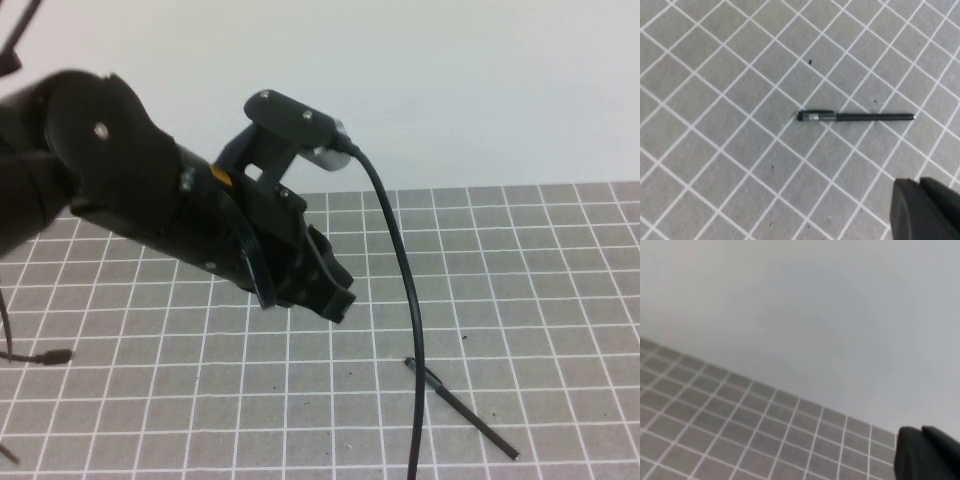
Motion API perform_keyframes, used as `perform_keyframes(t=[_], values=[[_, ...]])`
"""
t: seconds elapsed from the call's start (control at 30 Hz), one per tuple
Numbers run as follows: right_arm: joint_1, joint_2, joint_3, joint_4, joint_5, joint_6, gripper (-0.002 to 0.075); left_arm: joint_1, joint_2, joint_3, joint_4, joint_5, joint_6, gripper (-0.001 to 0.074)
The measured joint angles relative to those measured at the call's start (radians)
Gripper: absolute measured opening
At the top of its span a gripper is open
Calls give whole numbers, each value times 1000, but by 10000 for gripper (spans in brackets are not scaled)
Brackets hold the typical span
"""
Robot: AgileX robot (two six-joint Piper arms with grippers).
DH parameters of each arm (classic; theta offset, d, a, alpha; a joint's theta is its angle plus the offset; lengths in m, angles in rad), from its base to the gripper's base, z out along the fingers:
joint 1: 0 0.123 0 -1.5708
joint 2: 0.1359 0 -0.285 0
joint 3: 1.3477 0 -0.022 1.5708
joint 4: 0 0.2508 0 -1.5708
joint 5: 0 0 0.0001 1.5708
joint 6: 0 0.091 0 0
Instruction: Cap the pen
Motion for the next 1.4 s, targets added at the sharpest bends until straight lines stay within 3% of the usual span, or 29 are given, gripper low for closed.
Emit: perform_keyframes(t=[0.23,0.43,0.83,1.4], values=[[0,-166,130,-36,-58,98,-1,-80,-67,85,-24,-224,34,-1],[0,-235,235,-40,-179,91,-1,-128,-85,131,-31,-307,54,-1],[0,-235,274,-42,75,91,-1,-134,-88,136,-56,-309,60,-1],[0,-235,274,-42,83,91,-1,-134,-88,136,-58,-232,79,-1]])
